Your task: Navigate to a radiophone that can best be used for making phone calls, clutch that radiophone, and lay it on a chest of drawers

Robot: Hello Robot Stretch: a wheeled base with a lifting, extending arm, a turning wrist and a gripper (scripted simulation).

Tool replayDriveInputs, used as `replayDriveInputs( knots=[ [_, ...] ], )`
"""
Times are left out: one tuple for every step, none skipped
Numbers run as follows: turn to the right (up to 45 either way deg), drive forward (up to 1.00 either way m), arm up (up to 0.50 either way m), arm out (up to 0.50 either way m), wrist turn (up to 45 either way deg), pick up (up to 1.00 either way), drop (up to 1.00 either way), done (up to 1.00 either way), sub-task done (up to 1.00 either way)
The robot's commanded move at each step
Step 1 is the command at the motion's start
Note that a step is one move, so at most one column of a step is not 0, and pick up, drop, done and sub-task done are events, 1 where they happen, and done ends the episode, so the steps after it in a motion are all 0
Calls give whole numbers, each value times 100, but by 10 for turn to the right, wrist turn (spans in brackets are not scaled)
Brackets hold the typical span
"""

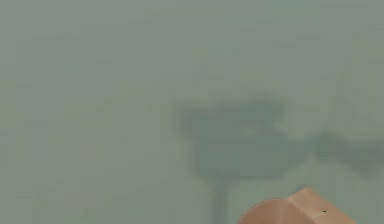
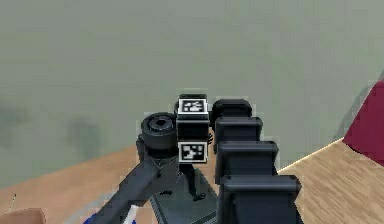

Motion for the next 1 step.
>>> replayDriveInputs(
  knots=[
    [0, 0, 0, 0, 450, 0, 0, 0, 0]
  ],
)
